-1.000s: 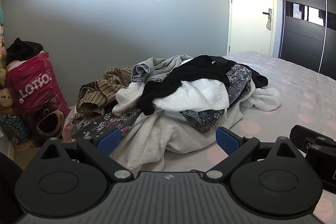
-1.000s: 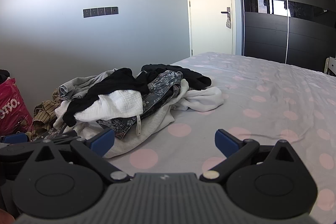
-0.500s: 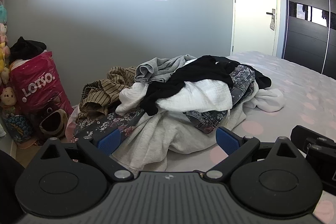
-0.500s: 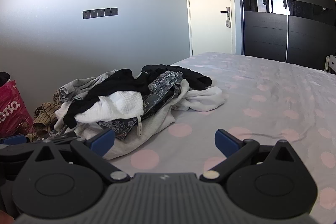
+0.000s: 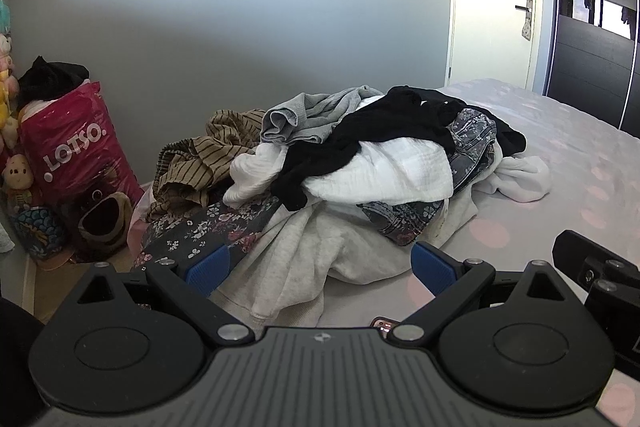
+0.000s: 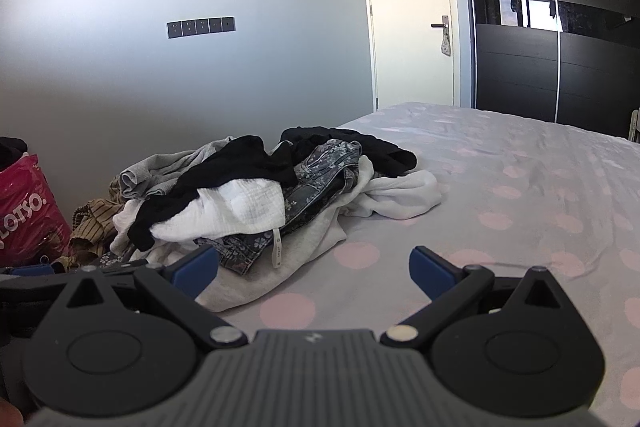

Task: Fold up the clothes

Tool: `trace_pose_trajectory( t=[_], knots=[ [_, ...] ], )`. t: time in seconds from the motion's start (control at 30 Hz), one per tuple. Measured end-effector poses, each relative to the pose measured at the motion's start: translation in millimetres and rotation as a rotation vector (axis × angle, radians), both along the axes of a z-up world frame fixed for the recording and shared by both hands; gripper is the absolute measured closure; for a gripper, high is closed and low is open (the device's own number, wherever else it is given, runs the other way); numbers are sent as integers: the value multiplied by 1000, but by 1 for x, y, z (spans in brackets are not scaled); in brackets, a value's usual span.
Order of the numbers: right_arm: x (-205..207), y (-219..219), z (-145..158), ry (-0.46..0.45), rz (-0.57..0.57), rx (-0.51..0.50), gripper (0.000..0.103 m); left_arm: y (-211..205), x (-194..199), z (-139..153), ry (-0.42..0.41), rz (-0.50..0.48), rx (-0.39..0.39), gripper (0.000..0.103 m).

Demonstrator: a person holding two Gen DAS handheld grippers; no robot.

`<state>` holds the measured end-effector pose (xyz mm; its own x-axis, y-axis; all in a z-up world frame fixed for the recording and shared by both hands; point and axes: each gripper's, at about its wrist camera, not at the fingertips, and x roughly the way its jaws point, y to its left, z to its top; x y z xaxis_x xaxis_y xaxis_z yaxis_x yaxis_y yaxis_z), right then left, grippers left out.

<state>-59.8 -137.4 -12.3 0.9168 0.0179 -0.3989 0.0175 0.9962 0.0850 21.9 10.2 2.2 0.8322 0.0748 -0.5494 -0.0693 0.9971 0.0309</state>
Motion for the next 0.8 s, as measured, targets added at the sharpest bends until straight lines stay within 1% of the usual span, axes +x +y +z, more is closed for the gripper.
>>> trace_pose_trajectory(
  t=[0.1,0.17,0.27,0.33,0.37,0.4,0.5,0.57,0.6,0.73,0.8],
  knots=[
    [14,0,4,10,39,0,1,4,11,3,24,9,-21,4],
    [27,1,6,23,60,0,1,7,22,5,51,-2,-37,4],
    [48,4,10,43,92,-2,11,8,38,7,66,-54,-7,5],
    [63,6,11,60,115,-5,24,9,50,9,73,-84,14,6],
    [71,7,11,70,127,-8,26,10,57,10,78,-96,21,6],
    [79,9,11,79,140,-7,29,11,64,10,83,-106,30,9],
    [102,17,6,105,180,-6,29,17,92,8,100,-119,60,15],
    [118,24,1,127,202,-4,29,21,110,6,111,-127,81,17],
    [125,28,-2,138,213,-3,29,22,120,5,116,-131,91,20],
    [156,42,-14,182,257,1,29,30,157,1,139,-148,132,22],
    [172,50,-19,204,279,3,29,34,173,-4,157,-146,134,23]
  ],
)
